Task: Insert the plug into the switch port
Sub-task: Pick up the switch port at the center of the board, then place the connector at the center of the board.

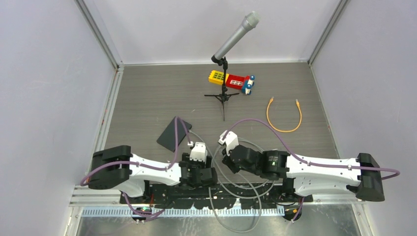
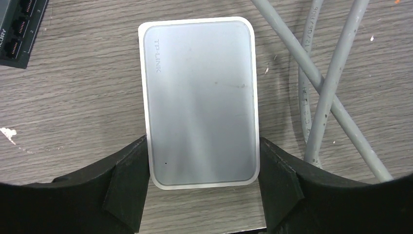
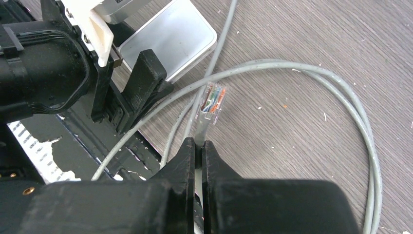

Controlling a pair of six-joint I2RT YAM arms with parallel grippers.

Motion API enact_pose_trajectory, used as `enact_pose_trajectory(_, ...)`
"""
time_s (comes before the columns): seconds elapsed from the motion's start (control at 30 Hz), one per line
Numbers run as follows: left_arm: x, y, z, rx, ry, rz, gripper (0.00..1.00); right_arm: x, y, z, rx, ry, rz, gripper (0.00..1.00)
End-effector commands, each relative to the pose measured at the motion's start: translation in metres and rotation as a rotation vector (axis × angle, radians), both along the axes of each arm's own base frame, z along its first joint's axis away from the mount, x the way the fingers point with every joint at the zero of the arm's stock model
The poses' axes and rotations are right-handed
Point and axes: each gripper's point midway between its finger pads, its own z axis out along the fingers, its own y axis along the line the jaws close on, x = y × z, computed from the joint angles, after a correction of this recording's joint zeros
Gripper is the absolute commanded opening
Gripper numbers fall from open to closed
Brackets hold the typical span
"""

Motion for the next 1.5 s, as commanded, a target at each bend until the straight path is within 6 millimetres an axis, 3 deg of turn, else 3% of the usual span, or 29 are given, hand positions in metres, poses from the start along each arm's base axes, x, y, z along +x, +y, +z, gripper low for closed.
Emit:
enact_pose_trajectory(0.0,-0.018,0.048,-0.014,0.218,0.101,-0.034,0.41,0.002,0.000,0.013,0.048,-0.021,-0.004,0.00)
enact_pose_trajectory(0.03,-0.017,0.045,-0.004,0.221,0.098,-0.045,0.26,0.001,-0.002,0.014,0.041,-0.027,0.002,0.01)
enact_pose_trajectory(0.1,-0.014,0.042,0.023,0.231,0.079,-0.082,0.09,-0.001,-0.004,0.018,0.031,-0.026,0.033,0.00)
enact_pose_trajectory(0.17,-0.010,0.042,0.055,0.193,0.043,-0.112,0.00,-0.007,-0.006,0.023,-0.002,-0.016,0.095,0.01)
enact_pose_trajectory(0.3,-0.008,0.047,0.103,0.046,-0.025,-0.186,0.00,-0.012,-0.012,0.045,0.006,-0.024,0.136,0.00)
enact_pose_trajectory(0.47,-0.011,0.053,0.148,-0.233,-0.105,-0.254,0.00,-0.014,-0.014,0.066,0.040,-0.037,0.158,0.00)
enact_pose_trajectory(0.57,-0.010,0.060,0.172,-0.368,-0.150,-0.247,0.00,-0.018,-0.003,0.068,0.071,-0.023,0.197,0.00)
enact_pose_trajectory(0.67,-0.015,0.053,0.192,-0.449,-0.180,-0.319,0.00,-0.028,0.013,0.065,0.108,0.047,0.263,0.00)
enact_pose_trajectory(0.87,-0.025,0.046,0.191,-0.379,-0.151,-0.423,0.00,-0.043,0.029,0.067,0.117,0.158,0.360,0.00)
enact_pose_trajectory(1.1,-0.031,0.015,0.210,-0.478,-0.190,-0.522,0.00,-0.045,0.049,0.060,0.144,0.226,0.381,0.00)
enact_pose_trajectory(1.27,-0.038,-0.001,0.201,-0.419,-0.140,-0.576,0.00,-0.037,0.061,0.050,0.133,0.223,0.363,0.00)
enact_pose_trajectory(1.47,-0.041,-0.004,0.191,-0.390,-0.105,-0.584,0.00,-0.030,0.063,0.052,0.131,0.196,0.342,0.00)
